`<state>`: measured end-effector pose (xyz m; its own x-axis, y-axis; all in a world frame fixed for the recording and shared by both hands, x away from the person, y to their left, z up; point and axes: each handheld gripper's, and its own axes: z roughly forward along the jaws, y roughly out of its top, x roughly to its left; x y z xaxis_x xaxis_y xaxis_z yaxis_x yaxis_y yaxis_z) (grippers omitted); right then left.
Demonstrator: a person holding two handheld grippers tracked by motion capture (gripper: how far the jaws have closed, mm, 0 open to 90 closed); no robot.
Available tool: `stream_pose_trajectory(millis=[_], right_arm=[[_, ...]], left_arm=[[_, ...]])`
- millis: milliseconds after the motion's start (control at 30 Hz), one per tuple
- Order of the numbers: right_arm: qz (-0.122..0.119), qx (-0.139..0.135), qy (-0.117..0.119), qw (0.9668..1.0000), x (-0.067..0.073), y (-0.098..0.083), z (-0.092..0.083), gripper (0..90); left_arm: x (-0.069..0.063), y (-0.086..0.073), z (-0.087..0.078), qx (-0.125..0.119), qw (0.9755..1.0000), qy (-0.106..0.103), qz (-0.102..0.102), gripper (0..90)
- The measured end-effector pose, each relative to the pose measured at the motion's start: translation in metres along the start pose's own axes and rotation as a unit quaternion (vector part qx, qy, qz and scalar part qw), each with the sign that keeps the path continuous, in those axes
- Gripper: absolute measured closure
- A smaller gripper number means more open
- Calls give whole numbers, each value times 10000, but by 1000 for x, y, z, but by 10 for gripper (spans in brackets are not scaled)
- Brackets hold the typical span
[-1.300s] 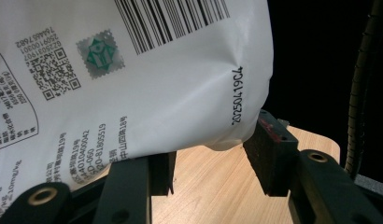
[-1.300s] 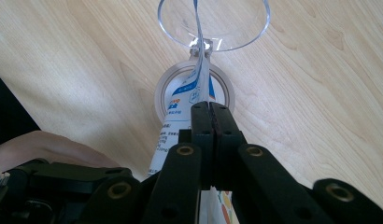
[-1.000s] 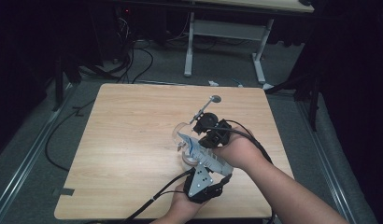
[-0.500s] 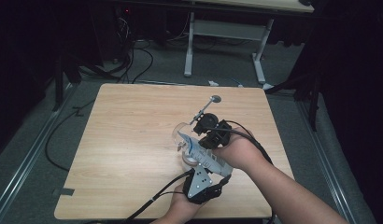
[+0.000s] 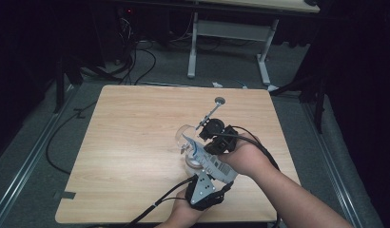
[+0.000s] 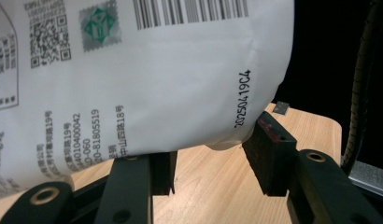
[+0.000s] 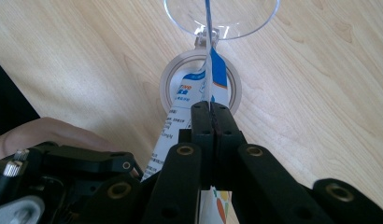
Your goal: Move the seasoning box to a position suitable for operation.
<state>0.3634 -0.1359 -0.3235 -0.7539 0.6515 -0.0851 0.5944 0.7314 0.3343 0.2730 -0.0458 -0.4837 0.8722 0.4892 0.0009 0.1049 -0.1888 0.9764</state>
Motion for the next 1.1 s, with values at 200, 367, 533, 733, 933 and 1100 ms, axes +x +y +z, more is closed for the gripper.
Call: stream_pose_trajectory(millis=[200,367,533,733,933,1100], right_arm=[[22,39,28,10000,0,-5,2,900],[39,39,33,10000,-1,-6,2,900],[51,35,37,10000,-2,-6,1,899],[66,63,23,10000,-2,-7,-2,899],[105,100,48,9999,-2,-8,-2,899],[116,113,41,9999,-2,-9,-3,899]], left_arm=[[-1,-6,1,73,10000,-27,43,567],[1,-9,0,107,9999,-10,43,568],[2,-11,-1,119,9999,-3,35,567],[3,-13,-1,163,9999,7,32,567],[4,-17,-2,226,9997,25,67,566],[5,-19,-2,247,9997,45,63,565]])
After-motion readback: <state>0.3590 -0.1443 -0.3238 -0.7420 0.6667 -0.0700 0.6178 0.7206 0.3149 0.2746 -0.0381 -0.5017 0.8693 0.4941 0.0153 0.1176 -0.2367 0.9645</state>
